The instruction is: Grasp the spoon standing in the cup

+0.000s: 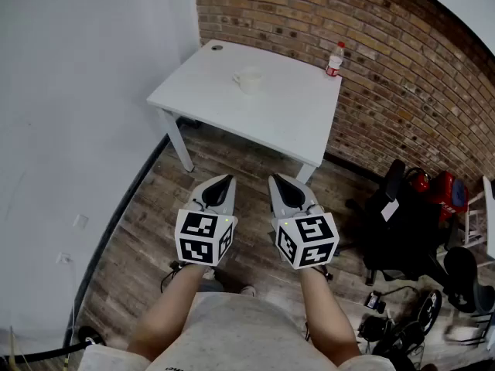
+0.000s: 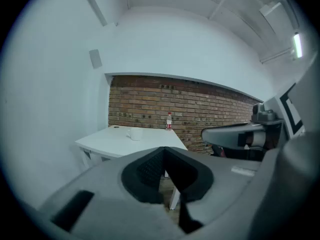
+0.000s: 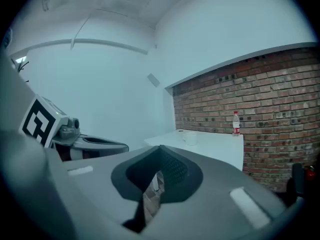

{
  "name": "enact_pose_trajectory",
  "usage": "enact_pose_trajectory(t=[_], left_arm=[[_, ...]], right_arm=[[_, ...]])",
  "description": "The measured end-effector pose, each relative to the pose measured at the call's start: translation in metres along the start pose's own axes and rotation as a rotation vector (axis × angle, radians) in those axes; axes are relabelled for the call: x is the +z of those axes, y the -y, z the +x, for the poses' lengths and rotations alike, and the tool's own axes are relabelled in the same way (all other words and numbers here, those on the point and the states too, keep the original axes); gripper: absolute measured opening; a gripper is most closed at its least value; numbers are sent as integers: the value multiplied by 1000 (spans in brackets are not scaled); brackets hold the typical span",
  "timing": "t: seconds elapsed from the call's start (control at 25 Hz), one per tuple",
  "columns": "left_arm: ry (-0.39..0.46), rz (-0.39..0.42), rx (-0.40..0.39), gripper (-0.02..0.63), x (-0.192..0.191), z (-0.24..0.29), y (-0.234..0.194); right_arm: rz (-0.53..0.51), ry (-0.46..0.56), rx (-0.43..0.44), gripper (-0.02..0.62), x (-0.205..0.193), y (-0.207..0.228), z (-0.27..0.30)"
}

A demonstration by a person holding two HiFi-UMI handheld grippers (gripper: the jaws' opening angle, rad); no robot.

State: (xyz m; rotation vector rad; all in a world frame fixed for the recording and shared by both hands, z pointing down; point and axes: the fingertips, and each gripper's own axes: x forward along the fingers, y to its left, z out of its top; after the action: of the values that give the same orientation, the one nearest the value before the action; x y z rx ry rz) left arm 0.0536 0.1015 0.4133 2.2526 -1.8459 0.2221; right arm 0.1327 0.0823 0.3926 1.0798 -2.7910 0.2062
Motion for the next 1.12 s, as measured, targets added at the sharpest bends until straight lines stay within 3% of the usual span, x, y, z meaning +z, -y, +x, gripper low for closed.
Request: enact_pose_trajectory(t=[0.52,1.12], left_arm=[[-7,-13,2,-6,-1,38,-24],[-49,3,-125,-6,49,175,-123]], right_arm=[[6,-14,21,3,-8,11,41],[51,-53,-89,5,30,72,194]])
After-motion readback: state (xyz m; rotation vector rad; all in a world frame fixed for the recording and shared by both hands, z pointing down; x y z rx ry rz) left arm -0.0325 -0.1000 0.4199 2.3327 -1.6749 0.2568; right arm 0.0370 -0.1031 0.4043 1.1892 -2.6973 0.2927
